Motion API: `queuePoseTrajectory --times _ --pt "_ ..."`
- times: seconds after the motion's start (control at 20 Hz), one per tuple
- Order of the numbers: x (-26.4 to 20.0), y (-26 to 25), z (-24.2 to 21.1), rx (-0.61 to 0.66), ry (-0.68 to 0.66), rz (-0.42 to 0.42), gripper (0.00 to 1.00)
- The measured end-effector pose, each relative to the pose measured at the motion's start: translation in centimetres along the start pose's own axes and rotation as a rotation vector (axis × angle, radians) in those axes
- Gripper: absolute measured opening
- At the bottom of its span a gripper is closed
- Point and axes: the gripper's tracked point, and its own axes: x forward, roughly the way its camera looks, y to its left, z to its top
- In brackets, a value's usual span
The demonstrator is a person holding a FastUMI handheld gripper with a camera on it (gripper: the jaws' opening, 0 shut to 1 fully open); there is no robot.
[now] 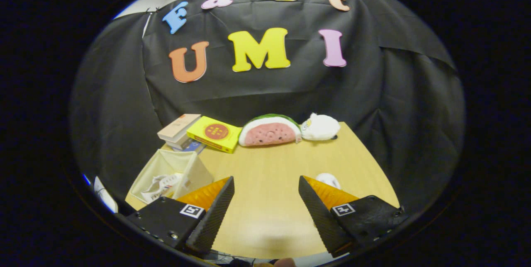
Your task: Open the storage box then place both shoes into the box .Put the left shoe in first, then the right shoe, with the right side of both shoes facing outward in a uniform manner.
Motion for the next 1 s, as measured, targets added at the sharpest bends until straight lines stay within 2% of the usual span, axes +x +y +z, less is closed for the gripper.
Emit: queuePoseTrajectory --times 0.2,0.35,0.55,0.8,1.0 --pt "1.3 -9.3 -4.2 0.013 0.081 -0.085 0.96" --pt "4.0 -14.0 -8.2 0.03 0.176 -0.119 0.96" --pt "9.2 -16.2 -12.9 0.019 0.308 -0.108 0.96" --pt "15.0 -18.3 -15.0 0.051 0.416 -0.107 0.96" --pt "16.8 -18.6 -15.3 0.056 0.421 -0.109 0.76"
